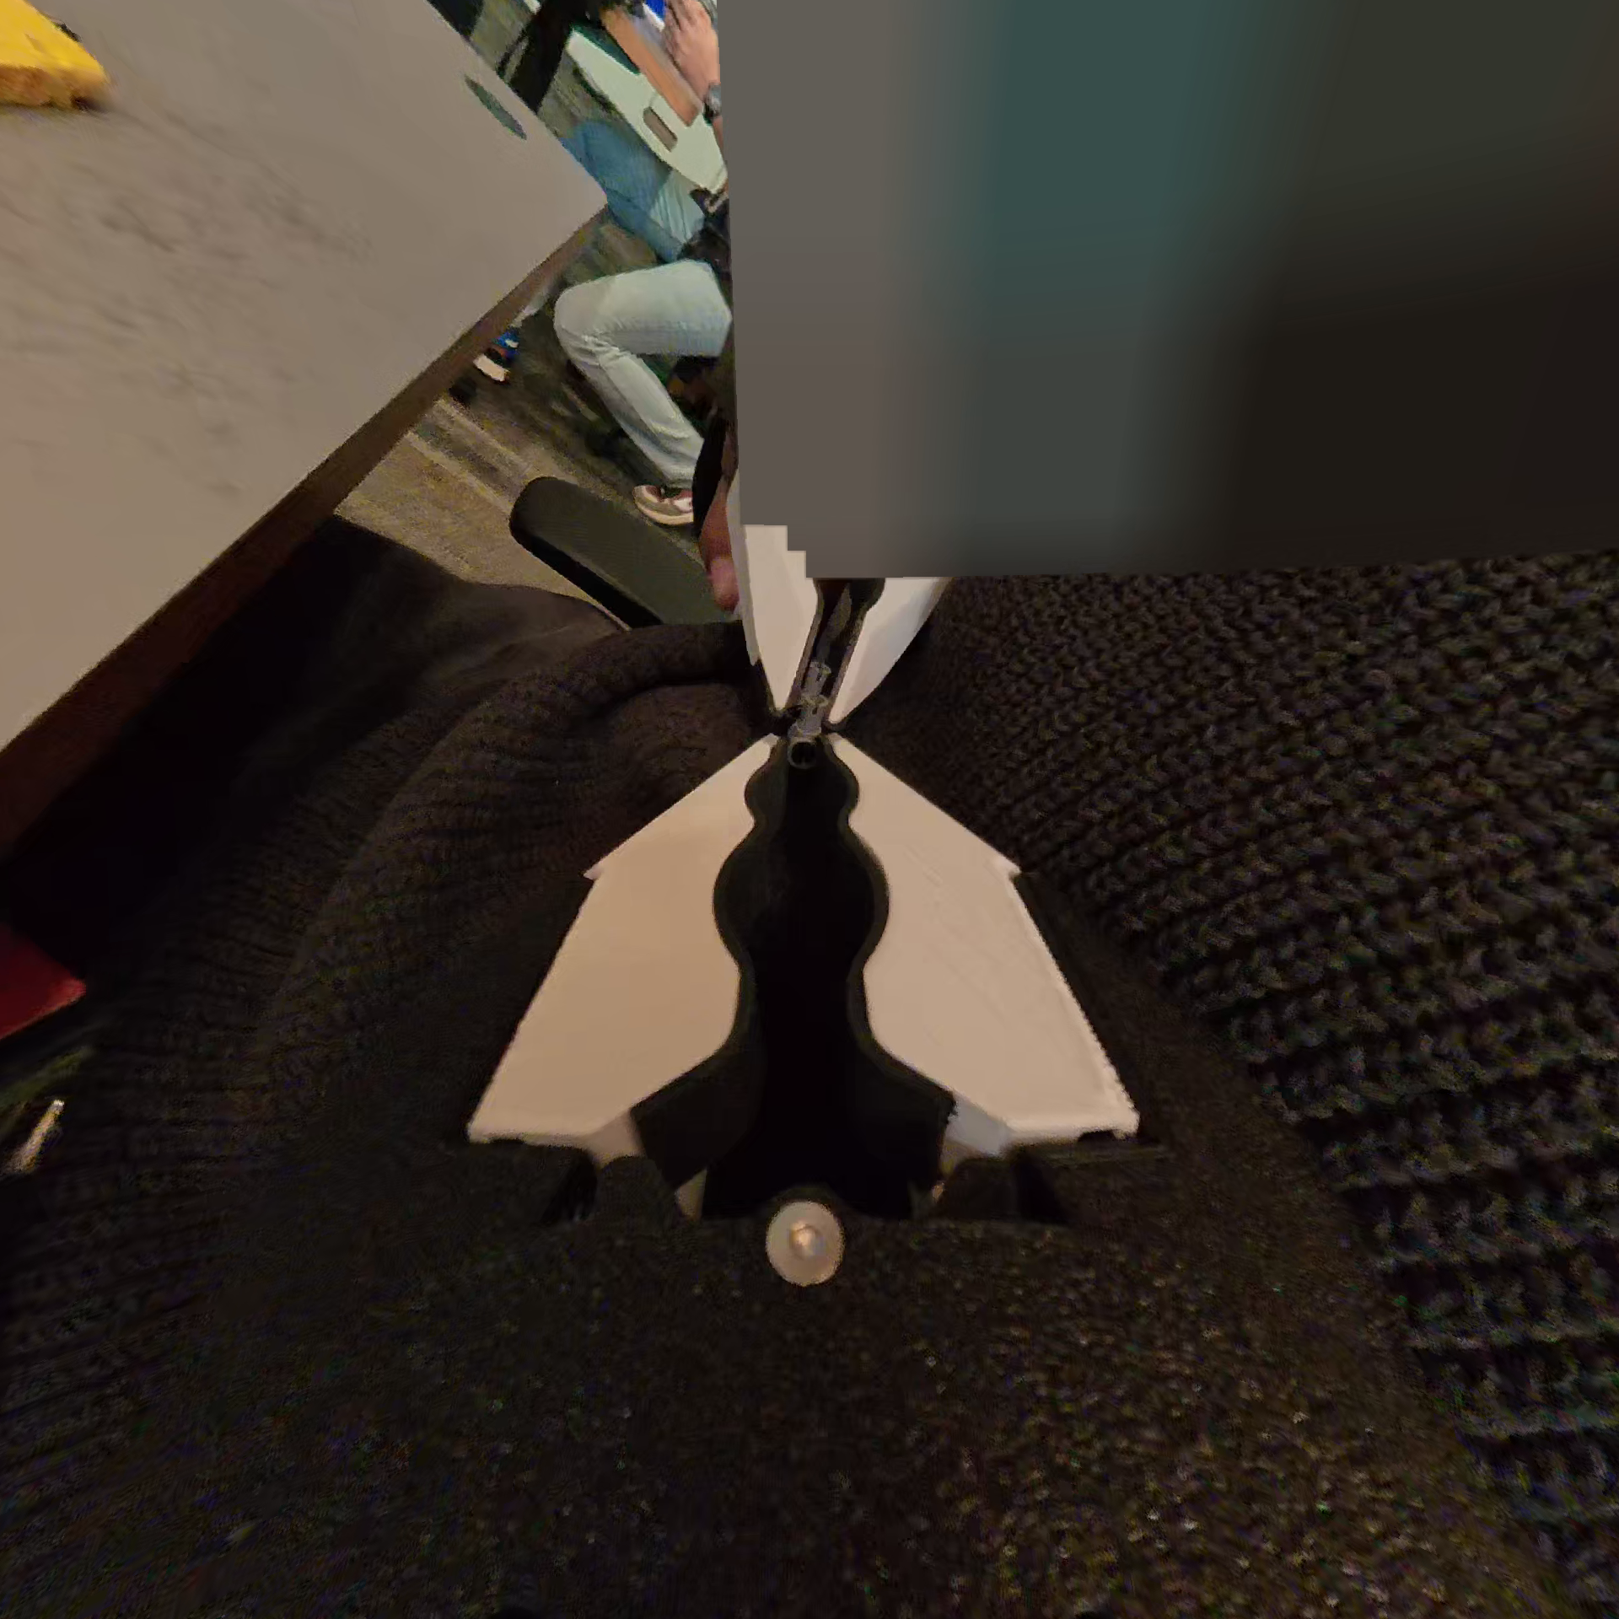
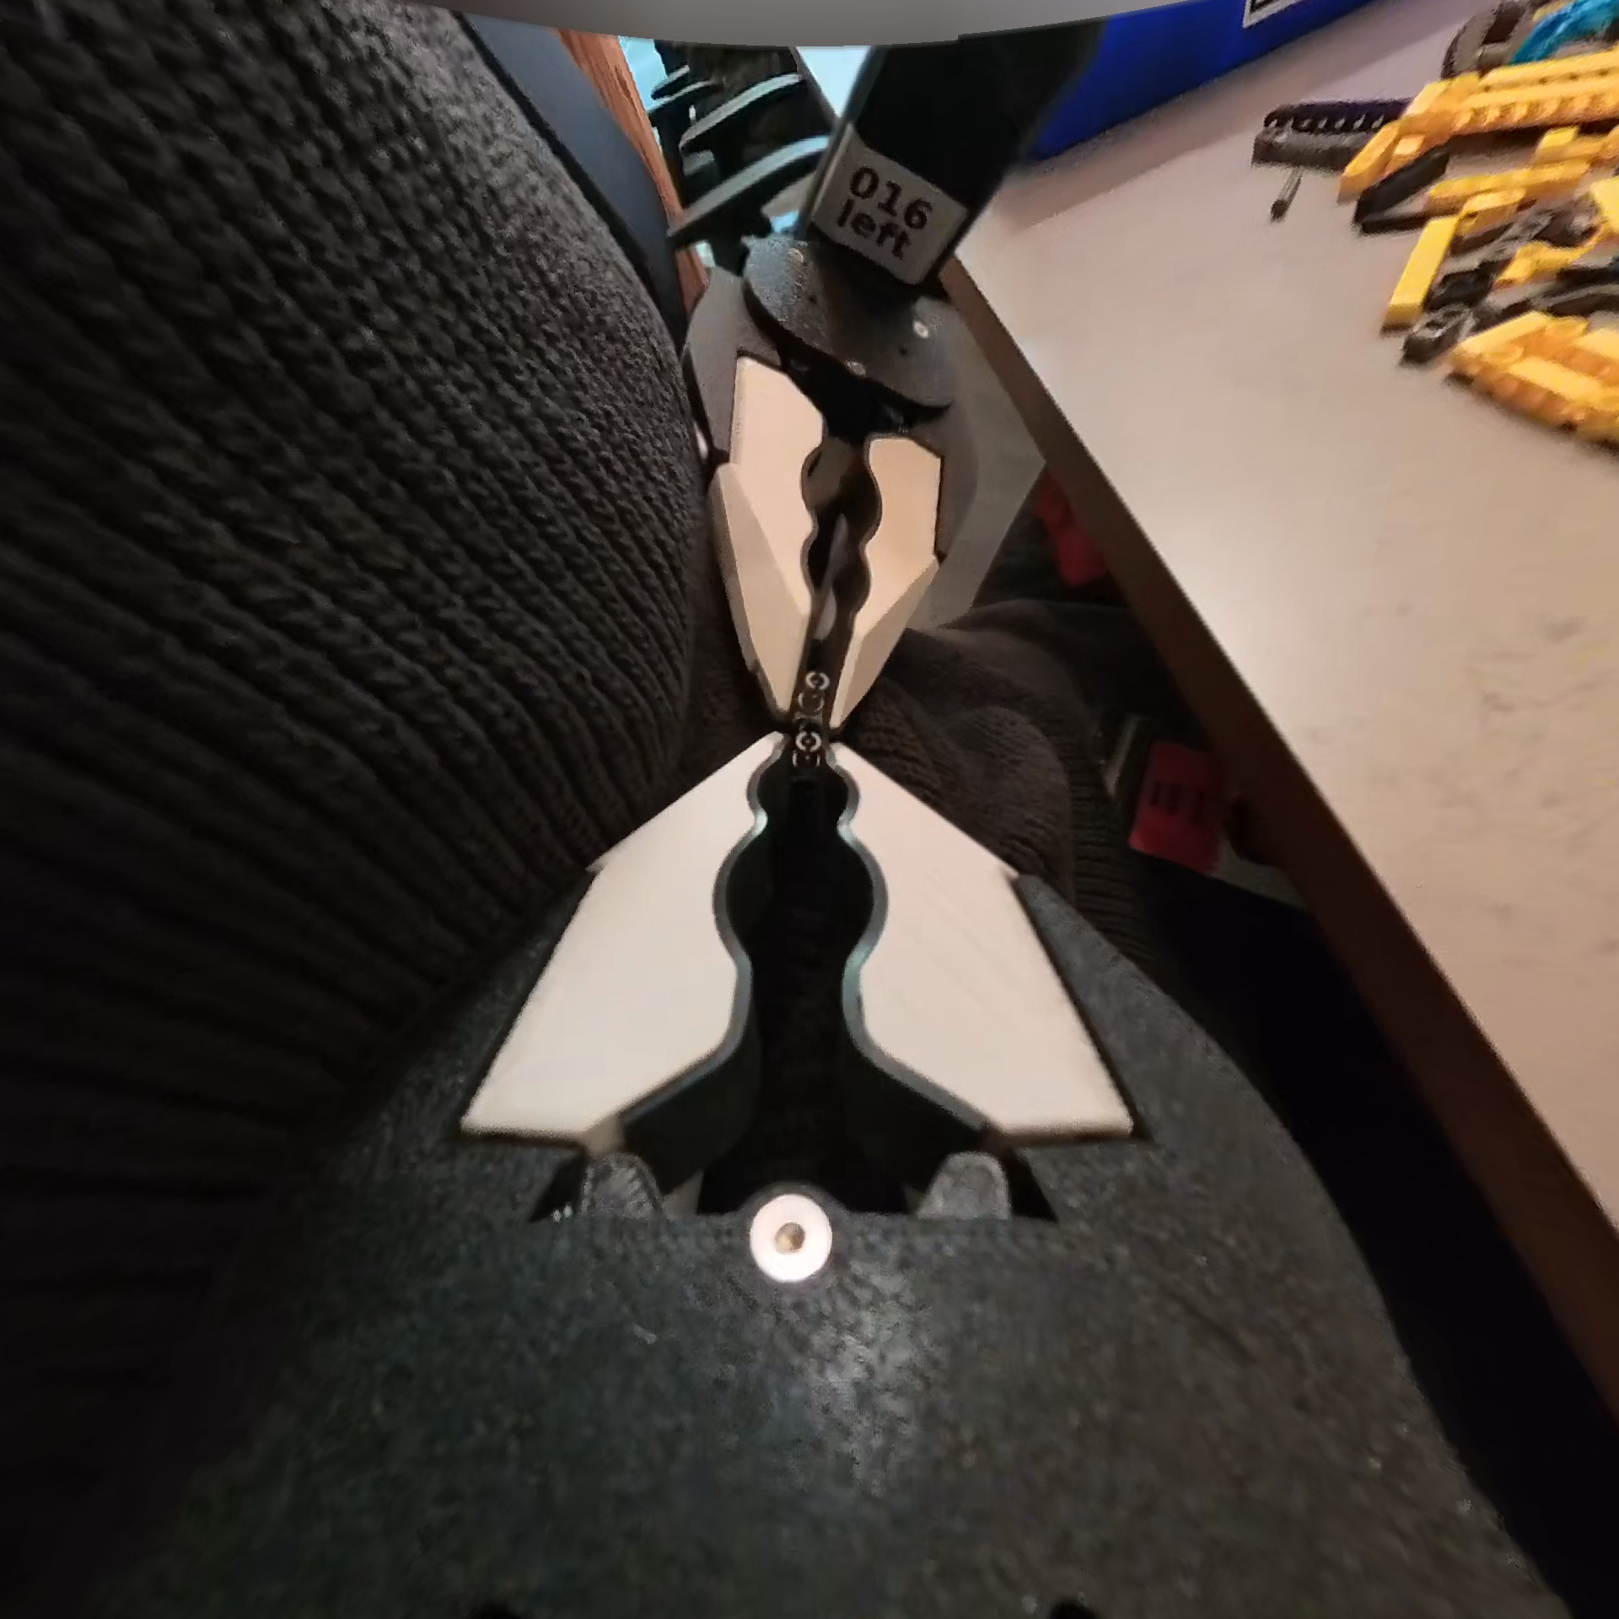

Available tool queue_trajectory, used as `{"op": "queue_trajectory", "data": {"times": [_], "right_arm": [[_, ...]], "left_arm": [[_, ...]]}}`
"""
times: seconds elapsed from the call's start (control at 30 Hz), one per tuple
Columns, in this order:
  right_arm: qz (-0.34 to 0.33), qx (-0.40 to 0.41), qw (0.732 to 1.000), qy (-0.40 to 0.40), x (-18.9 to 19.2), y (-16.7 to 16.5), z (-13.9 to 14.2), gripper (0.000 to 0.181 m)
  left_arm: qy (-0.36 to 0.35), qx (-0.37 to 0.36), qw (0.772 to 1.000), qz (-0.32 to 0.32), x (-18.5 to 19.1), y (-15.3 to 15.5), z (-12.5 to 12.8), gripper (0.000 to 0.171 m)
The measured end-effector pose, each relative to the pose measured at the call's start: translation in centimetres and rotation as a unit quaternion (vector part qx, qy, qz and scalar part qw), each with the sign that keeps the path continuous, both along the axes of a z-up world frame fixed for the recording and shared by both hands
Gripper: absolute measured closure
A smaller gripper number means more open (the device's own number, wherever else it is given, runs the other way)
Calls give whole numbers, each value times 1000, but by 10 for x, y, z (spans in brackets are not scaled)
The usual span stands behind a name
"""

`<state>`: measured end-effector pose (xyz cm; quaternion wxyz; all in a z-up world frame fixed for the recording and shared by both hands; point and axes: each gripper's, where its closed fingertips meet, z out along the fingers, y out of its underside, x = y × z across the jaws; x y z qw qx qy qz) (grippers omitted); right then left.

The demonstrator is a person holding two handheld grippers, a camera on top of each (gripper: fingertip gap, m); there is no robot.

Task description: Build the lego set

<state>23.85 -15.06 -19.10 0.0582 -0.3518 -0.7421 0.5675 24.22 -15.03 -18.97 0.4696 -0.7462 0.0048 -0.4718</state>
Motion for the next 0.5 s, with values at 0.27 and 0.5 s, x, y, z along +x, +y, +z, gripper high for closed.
{"op": "queue_trajectory", "data": {"times": [0.27,0.5], "right_arm": [[16,51,997,47,-1,1,1,176],[8,-46,999,-24,-4,3,2,174]], "left_arm": [[-34,-16,999,15,-1,0,1,166],[19,12,1000,20,-3,1,2,166]]}}
